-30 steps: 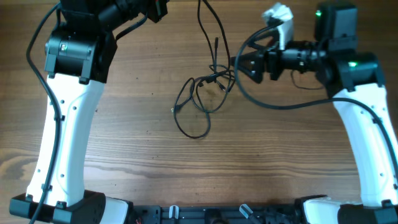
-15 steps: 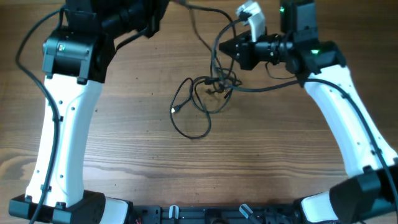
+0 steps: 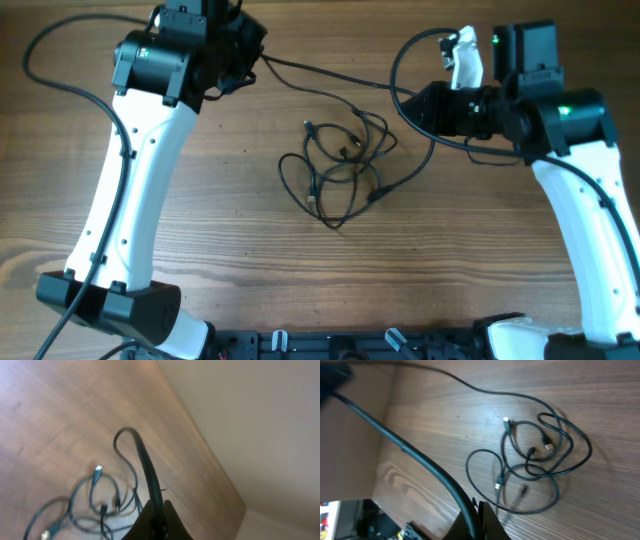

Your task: Untangle cables

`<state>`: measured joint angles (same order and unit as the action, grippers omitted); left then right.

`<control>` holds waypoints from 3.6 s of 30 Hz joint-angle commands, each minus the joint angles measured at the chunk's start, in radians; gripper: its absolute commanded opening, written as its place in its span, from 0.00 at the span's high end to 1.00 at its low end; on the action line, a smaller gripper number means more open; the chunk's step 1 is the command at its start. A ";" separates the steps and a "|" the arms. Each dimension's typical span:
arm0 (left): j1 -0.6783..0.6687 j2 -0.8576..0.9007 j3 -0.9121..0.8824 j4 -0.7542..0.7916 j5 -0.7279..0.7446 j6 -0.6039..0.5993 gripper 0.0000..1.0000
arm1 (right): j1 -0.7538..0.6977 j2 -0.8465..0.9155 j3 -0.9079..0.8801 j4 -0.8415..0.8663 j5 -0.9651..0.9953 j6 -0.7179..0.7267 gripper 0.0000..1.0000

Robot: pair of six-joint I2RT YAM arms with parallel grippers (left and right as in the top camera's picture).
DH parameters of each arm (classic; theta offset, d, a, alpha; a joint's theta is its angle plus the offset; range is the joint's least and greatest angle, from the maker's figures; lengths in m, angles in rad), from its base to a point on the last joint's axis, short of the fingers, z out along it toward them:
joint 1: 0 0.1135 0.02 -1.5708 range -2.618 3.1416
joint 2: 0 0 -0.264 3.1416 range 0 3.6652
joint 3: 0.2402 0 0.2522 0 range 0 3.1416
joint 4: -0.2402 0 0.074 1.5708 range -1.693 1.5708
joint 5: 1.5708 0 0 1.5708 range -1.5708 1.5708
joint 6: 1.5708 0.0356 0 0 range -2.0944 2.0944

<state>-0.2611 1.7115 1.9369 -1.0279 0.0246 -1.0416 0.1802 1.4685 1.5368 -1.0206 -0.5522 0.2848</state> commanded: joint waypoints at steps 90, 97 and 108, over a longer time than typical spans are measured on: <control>-0.207 0.080 0.006 1.037 0.620 0.479 0.96 | -0.206 -0.082 0.008 0.498 0.366 -0.153 0.96; -0.372 0.259 0.006 0.999 0.553 0.479 0.93 | -0.381 -0.071 0.008 0.250 0.371 -0.118 0.91; -0.271 0.269 0.006 0.644 0.436 0.557 0.00 | -0.394 -0.041 0.008 0.172 0.373 -0.124 0.18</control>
<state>-0.6025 2.0380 1.9327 -0.3058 0.5308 -0.5400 -0.2123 1.4178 1.5341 -0.8314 -0.1612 0.1581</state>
